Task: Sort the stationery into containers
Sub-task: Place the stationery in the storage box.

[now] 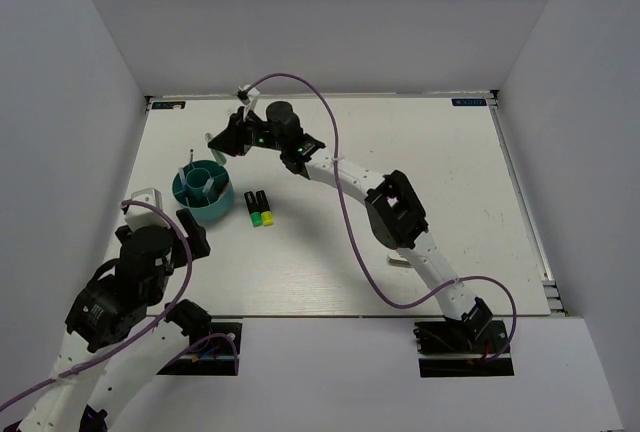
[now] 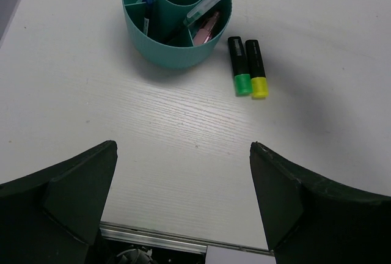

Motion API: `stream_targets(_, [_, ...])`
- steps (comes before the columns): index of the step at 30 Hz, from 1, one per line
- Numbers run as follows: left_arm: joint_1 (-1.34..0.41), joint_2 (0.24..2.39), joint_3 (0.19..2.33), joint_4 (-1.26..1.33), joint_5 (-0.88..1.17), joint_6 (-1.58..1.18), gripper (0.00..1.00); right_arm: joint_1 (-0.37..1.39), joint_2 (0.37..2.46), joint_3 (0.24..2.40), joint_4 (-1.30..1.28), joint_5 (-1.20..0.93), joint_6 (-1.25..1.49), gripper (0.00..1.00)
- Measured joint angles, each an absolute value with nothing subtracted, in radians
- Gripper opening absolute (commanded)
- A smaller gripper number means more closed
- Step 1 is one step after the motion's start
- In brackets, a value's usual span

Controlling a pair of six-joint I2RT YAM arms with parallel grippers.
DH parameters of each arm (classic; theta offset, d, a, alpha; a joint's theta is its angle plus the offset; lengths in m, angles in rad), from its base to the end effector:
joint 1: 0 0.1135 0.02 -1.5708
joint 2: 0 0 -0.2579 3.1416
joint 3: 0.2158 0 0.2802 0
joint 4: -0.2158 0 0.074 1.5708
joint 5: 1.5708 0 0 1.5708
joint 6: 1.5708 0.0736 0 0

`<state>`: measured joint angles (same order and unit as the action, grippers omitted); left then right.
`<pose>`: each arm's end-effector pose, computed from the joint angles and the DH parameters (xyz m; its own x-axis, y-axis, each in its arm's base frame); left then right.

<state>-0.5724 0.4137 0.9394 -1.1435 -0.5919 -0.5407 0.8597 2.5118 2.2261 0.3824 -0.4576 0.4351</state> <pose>0.1068 -0.0200 0.3282 -0.4520 -0.2169 -0.8652 -0.1930 0.9708 -0.1425 0.3978 0.5117 0.2593 -0.3503 0.1727 -0.9206 -0.9032 0.1980 0.3808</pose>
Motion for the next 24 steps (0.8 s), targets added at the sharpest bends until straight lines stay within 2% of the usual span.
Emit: stream_targets(24, [-0.572, 0.425, 0.928, -1.148, -0.593, -0.543, 1.00, 0.908, 2.593, 2.201, 0.448, -0.465, 0.517, 0.00])
